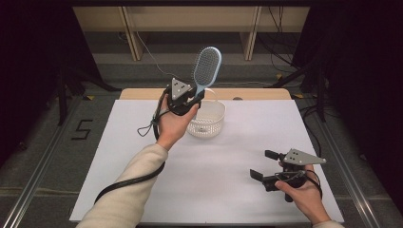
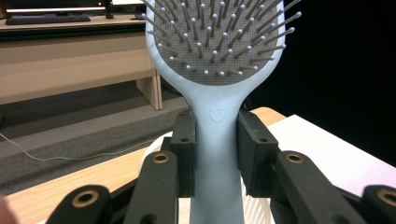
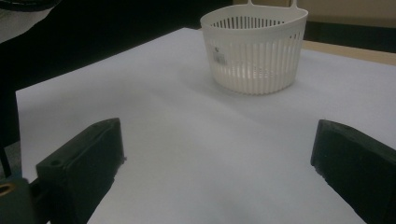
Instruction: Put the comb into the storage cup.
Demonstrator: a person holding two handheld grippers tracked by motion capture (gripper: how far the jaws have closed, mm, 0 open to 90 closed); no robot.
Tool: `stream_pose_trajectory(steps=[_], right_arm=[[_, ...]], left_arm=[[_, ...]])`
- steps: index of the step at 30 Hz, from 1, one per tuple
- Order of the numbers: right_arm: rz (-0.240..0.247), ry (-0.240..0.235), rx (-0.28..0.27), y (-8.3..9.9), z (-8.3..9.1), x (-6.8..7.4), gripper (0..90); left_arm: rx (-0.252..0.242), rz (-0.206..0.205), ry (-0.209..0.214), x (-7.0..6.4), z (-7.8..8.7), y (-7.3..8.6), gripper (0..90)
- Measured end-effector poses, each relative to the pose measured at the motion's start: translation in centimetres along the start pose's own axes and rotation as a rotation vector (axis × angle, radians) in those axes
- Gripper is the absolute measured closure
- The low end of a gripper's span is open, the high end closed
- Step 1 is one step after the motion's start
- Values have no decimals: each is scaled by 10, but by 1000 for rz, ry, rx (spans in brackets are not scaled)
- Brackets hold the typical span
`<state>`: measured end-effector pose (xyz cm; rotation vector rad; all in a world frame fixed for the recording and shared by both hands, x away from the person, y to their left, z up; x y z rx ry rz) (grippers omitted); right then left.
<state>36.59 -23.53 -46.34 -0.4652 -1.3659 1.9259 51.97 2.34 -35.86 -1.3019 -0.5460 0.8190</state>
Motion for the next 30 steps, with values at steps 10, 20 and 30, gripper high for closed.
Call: stream_pose_trajectory(steps=[10,20,30], right_arm=[[1,0,0,0,0,0,32],[-1,0,-2,-1,1,0,32],[-1,0,-6,-1,1,0,33]], left_arm=[[-6,10,-11,3,-7,-3,696],[3,18,-18,6,-12,1,696],[2,18,-24,6,-18,1,696]])
Point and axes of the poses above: each handheld gripper's, and its own axes: z roughly backward along the jaws, y roughly out of its underside, x roughly to its left, the point moved 6 cm from there along -z, roughly forward along the jaws, and after that the axes turned 7 degrees about y, right-handed, at the moved point
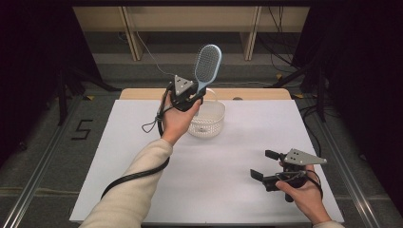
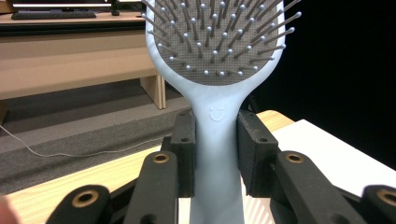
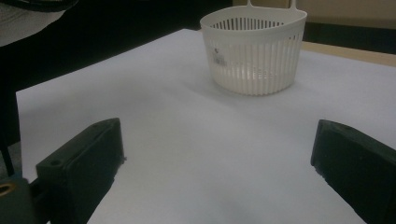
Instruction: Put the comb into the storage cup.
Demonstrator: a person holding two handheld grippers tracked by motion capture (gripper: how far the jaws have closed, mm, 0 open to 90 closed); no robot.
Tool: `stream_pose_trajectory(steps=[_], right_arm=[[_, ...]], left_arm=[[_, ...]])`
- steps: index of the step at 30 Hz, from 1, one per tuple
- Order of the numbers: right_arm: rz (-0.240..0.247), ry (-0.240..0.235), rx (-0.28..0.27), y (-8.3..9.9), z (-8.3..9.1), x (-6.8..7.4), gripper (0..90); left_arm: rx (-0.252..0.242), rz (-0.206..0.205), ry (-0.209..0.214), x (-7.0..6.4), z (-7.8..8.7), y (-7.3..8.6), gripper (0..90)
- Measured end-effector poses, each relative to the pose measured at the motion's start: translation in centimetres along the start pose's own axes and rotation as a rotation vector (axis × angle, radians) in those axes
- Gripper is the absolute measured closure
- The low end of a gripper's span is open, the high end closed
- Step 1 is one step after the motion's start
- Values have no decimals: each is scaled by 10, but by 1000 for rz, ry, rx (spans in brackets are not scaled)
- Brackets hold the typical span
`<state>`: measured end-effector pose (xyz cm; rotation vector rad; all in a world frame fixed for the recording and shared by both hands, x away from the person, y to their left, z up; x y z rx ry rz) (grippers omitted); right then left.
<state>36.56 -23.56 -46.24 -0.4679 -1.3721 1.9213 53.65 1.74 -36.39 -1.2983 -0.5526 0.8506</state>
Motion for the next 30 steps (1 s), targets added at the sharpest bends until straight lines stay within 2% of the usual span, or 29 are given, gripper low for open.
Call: stream_pose_trajectory(steps=[16,30], right_arm=[[-3,-3,6,1,-1,0,32],[-3,-3,5,1,0,-1,32]], left_arm=[[20,13,-1,1,-9,6,696],[13,15,10,-2,-16,4,696]])
Point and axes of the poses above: each handheld gripper's, and its own axes: z roughly backward along the jaws, y roughly out of its underside, x roughly to its left, the point moved 6 cm from there along -z, roughly forward along the jaws, and after that the axes turned 7 degrees about y, right-handed, at the moved point
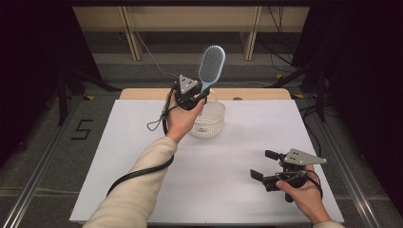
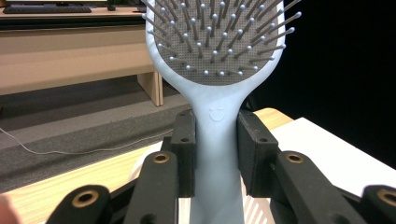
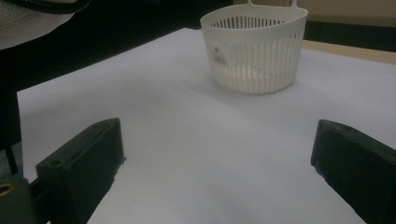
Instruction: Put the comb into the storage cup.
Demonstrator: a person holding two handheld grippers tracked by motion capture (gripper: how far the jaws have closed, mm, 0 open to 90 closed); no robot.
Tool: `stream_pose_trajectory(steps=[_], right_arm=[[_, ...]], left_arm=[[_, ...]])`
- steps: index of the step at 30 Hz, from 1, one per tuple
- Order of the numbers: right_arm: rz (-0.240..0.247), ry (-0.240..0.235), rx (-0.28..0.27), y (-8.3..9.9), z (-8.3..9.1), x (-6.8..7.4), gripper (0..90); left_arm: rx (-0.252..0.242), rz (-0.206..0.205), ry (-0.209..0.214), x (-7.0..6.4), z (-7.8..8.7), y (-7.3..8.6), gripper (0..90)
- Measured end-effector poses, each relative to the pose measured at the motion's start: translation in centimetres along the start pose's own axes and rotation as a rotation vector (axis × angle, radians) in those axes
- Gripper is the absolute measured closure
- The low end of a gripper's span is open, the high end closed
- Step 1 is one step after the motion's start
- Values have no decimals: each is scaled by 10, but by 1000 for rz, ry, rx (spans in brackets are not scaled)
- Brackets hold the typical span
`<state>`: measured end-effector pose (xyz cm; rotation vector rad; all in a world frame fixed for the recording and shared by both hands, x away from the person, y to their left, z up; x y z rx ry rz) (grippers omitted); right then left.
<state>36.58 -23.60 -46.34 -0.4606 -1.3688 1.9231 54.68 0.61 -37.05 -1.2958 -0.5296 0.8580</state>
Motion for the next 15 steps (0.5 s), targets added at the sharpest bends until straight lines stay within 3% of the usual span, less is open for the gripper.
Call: stream_pose_trajectory(steps=[15], right_arm=[[-4,-3,2,0,0,0,32]], left_arm=[[4,3,4,0,-6,1,696]])
Point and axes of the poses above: each handheld gripper's, and its own axes: z roughly backward along the jaws, y roughly out of its underside, x roughly to its left, the point moved 6 cm from there along -z, roughly forward along the jaws, and after that the axes turned 7 degrees about y, right-handed, at the moved point
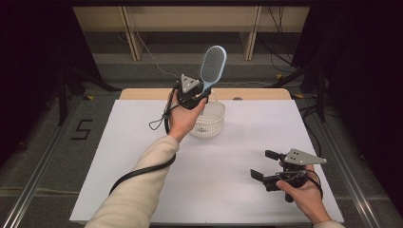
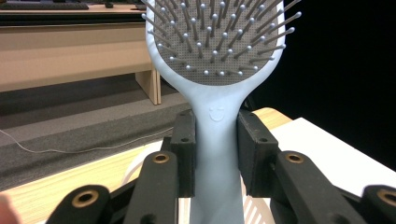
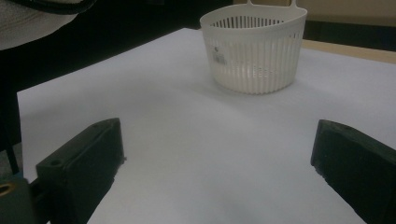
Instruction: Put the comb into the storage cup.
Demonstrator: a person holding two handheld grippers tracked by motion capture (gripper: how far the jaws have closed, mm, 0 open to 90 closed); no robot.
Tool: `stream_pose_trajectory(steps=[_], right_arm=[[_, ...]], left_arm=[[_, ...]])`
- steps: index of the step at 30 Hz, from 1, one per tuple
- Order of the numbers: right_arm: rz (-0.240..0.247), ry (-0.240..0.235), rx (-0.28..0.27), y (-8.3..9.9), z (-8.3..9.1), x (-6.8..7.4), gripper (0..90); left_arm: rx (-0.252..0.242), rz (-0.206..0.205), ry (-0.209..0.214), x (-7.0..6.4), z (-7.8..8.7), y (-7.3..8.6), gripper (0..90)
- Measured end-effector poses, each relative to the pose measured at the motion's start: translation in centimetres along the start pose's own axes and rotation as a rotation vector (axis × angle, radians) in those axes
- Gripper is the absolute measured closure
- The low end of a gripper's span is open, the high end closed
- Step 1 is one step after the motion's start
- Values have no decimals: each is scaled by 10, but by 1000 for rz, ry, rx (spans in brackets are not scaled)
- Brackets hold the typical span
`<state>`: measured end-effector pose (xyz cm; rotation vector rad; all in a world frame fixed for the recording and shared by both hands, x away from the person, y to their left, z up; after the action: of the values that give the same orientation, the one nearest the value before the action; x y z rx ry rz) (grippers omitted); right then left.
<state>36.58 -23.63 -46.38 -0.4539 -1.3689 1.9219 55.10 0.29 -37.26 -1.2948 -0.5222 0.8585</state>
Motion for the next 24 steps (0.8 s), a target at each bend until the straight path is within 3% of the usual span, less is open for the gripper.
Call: stream_pose_trajectory(steps=[24], right_arm=[[8,0,-1,0,0,-1,33]], left_arm=[[-4,-13,12,-4,-10,1,696]])
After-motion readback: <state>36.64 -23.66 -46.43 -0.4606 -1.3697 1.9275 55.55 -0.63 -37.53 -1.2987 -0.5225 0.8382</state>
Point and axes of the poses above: each handheld gripper's, and its own axes: z roughly backward along the jaws, y roughly out of its underside, x roughly to its left, the point moved 6 cm from there along -z, roughly forward along the jaws, and after that the axes turned 7 degrees about y, right-handed, at the moved point
